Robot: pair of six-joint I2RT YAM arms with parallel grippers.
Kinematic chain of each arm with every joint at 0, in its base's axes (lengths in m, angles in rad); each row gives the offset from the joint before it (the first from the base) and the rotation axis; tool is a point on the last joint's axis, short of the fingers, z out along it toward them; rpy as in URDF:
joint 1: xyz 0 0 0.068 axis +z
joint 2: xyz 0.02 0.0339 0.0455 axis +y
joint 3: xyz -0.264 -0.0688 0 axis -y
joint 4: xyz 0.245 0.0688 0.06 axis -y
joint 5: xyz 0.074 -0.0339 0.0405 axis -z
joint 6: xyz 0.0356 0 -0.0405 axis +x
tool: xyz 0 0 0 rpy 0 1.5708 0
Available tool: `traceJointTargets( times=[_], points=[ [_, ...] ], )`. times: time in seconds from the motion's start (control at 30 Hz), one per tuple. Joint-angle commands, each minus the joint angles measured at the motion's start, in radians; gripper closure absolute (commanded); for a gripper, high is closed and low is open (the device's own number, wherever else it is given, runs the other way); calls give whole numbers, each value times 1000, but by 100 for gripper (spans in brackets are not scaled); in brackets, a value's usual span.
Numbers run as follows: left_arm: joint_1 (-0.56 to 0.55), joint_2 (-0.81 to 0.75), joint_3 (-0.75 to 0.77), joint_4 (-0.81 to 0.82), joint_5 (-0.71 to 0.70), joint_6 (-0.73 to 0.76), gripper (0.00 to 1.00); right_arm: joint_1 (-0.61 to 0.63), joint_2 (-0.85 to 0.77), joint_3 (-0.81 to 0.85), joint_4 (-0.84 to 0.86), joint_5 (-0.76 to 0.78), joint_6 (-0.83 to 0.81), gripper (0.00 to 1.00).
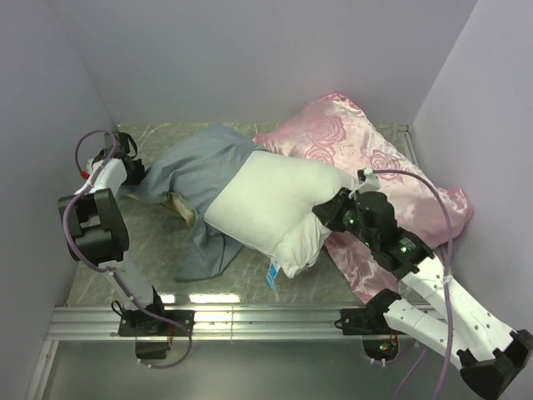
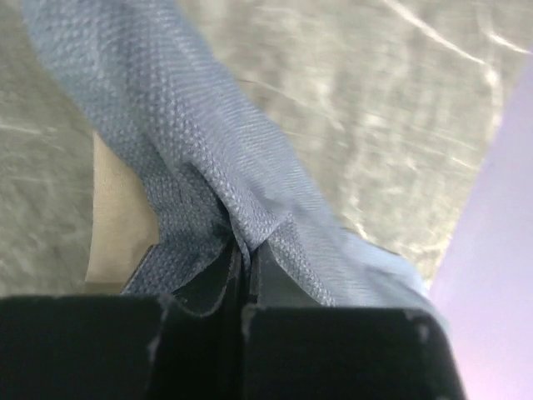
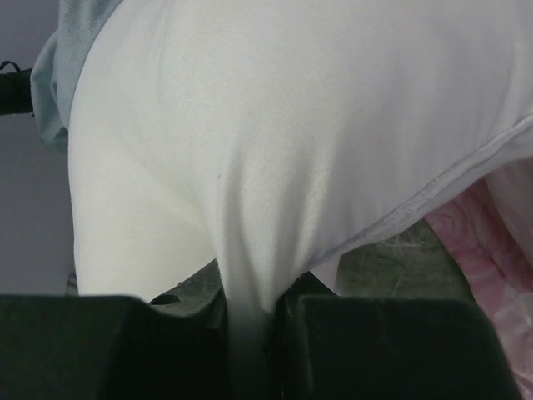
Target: Remove the pillowcase from the pillow
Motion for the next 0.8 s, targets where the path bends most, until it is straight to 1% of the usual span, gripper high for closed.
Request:
traceJointTargets(
  times=[0.0, 0.13, 0.23, 0.33, 0.57, 0.7, 0.77],
  points=[
    [23, -79, 117, -18, -212, 49, 99, -9, -136, 105, -51, 103, -28, 100],
    [32, -82, 163, -23, -239, 67, 99, -12, -173, 220, -134, 103, -37, 100],
    [44, -82, 180, -12, -256, 87, 99, -10, -201, 304, -156, 91, -34, 100],
    [56, -73, 200, -11, -285, 113, 100, -12, -204, 413, -189, 94, -40, 100],
    [69, -24, 238, -23, -296, 121, 99, -10, -166, 687, -263, 142, -74, 100],
    [75, -7, 222, 18, -281, 138, 99, -10, -147, 763, -285, 145, -87, 100],
    [75, -6, 205, 46, -232, 153, 99, -13, -127, 777, -278, 122, -87, 100]
  ],
)
